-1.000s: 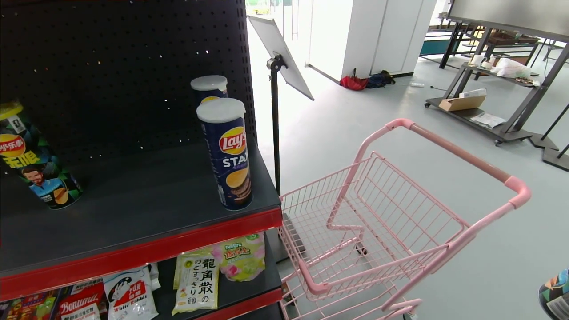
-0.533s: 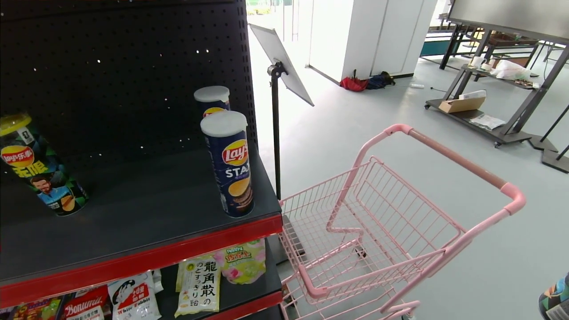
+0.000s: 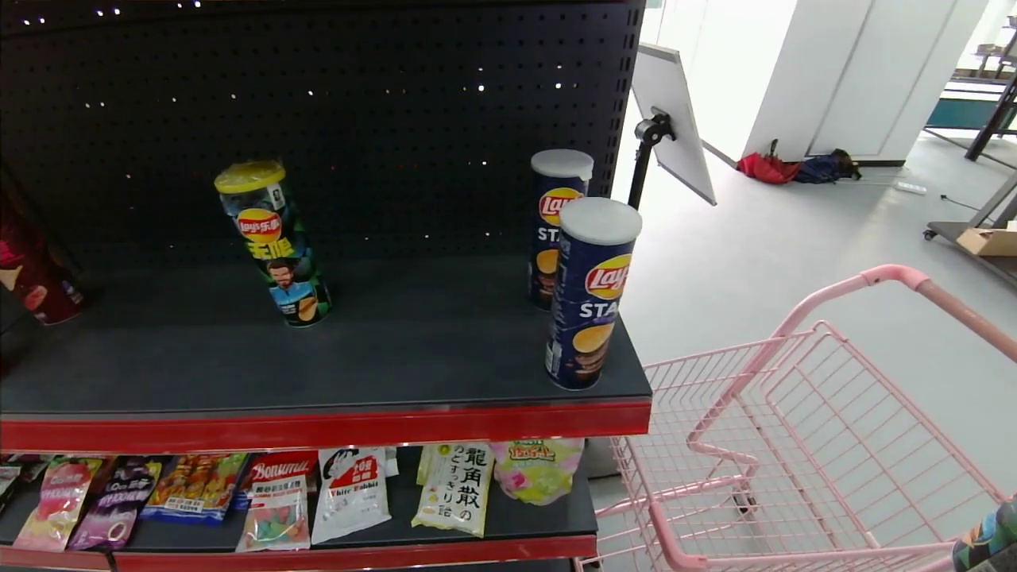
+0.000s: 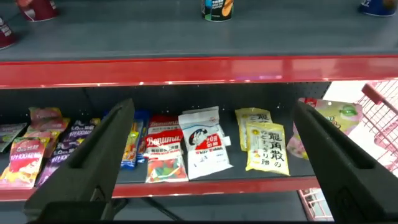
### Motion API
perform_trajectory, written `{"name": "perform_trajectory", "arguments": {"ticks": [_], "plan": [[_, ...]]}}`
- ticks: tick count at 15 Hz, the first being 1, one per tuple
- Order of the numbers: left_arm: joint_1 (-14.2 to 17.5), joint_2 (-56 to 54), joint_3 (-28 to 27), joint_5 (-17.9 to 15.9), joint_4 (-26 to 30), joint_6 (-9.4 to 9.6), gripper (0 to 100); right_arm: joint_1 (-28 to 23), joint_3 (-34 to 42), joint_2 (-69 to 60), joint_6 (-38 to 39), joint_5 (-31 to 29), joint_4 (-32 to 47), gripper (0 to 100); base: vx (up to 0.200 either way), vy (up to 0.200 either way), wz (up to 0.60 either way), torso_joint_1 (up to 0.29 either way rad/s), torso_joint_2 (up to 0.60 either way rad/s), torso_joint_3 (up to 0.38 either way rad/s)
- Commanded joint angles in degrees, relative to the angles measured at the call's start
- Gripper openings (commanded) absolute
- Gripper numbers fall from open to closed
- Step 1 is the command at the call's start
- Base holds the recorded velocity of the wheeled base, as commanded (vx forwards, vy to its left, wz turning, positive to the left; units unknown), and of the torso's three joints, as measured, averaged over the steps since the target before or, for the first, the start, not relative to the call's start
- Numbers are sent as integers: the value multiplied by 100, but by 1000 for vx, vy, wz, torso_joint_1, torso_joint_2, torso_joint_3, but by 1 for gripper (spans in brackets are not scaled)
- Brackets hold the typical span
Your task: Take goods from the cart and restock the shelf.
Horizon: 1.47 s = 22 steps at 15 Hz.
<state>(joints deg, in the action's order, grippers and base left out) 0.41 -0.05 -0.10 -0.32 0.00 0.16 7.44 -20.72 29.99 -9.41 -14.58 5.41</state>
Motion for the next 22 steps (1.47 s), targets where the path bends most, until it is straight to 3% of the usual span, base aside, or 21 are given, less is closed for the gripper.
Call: {"name": "perform_trajectory", "arguments": {"ticks": [1,22], "plan": [[2,5,1,-3,0,2,100,21,33,-107,1,17,4,0,0,0,0,0,0,0],[2,5,1,-12,0,11,100,56,156,-441,80,34,-5,0,0,190,0,2,2,2]]}}
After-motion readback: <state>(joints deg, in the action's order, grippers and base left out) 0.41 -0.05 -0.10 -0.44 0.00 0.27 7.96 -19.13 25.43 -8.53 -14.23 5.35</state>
